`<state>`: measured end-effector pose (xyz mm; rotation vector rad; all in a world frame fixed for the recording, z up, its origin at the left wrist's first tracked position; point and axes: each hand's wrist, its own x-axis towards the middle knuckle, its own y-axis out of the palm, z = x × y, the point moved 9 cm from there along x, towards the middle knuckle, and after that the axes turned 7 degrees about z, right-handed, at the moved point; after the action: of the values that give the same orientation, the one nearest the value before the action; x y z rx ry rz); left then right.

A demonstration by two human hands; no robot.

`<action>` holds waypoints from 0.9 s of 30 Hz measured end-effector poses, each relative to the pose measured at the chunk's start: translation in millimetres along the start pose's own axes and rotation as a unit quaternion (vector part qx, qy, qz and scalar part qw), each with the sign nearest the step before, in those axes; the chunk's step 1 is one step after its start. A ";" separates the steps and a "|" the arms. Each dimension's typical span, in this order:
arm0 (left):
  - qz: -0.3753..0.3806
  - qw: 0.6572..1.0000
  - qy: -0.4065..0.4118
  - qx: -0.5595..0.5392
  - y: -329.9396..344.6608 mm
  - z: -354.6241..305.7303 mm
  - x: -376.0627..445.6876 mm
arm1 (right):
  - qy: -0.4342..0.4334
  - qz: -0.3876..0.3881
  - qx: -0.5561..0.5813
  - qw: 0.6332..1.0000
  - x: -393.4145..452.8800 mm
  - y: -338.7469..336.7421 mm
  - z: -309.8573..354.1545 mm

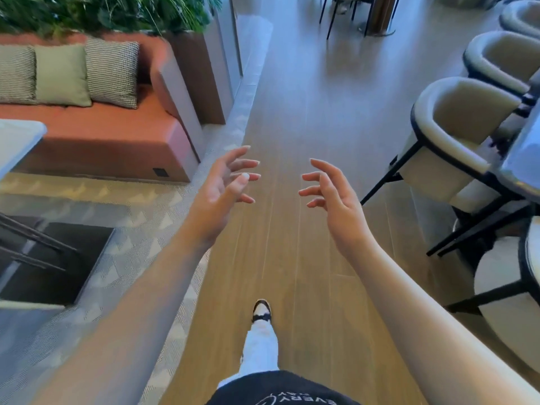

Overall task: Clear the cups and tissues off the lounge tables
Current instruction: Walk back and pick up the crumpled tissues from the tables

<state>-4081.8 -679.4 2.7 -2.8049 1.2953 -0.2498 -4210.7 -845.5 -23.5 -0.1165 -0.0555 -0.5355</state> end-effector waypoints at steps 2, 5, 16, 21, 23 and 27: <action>0.009 1.000 0.002 0.003 -15.1 11.4 44.0 | 0.000 0.000 -0.002 1.000 44.2 1.0 -5.2; 0.015 1.000 0.001 -0.016 -37.1 28.9 111.4 | 0.012 -0.016 0.006 1.000 108.1 -1.0 -12.1; 0.048 0.999 0.001 -0.014 -78.6 62.6 326.1 | 0.028 -0.047 0.000 0.998 302.1 -27.7 -27.7; 0.056 0.998 -0.013 -0.009 -63.8 90.8 420.1 | 0.030 -0.044 -0.002 0.999 401.8 -62.1 -51.7; 0.058 0.998 -0.020 -0.007 -53.4 102.7 461.1 | 0.028 -0.039 0.000 0.999 446.7 -76.7 -61.0; 0.043 0.999 -0.031 -0.015 -40.7 111.1 546.1 | 0.021 -0.032 0.016 0.999 531.9 -110.3 -66.7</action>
<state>-3684.7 -1070.9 -32.6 -2.7487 1.4123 -0.1413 -3809.0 -1216.9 -34.8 -0.0726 -0.0266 -0.6007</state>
